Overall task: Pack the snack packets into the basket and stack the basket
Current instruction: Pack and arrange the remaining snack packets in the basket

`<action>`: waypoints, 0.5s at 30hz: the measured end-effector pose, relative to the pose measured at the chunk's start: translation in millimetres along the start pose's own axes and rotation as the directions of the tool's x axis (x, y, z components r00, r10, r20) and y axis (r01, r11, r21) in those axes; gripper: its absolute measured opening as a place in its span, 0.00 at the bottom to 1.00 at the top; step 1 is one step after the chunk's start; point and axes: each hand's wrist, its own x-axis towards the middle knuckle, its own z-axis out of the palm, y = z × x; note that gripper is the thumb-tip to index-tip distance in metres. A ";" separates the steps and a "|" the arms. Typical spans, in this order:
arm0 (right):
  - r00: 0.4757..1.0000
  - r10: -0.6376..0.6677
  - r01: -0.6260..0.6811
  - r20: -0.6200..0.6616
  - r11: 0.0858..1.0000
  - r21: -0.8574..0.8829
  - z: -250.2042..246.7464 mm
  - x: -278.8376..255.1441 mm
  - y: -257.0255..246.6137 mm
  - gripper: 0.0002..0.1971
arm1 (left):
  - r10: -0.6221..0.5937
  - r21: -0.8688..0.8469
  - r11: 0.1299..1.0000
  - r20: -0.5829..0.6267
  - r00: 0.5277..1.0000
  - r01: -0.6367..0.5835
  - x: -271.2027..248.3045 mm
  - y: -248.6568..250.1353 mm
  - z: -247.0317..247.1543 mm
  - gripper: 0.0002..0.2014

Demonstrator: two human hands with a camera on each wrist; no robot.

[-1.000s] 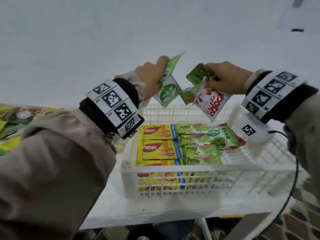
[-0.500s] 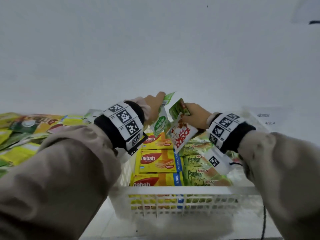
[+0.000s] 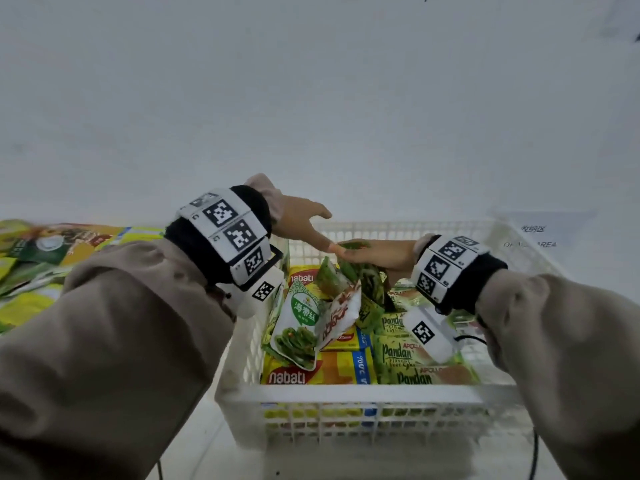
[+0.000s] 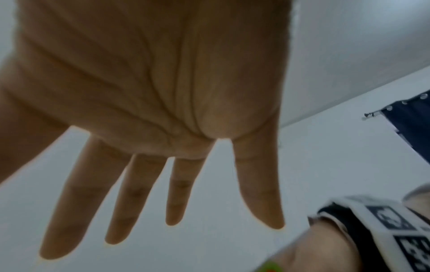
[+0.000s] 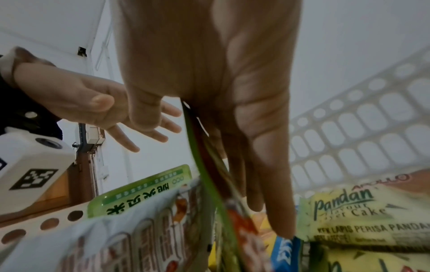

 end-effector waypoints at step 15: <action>0.896 -0.273 0.037 -0.350 0.833 -0.553 -25.8 -13.5 -1.9 0.11 | -0.219 -0.331 0.936 -0.283 0.934 0.119 9.1 -65.8 64.0 0.24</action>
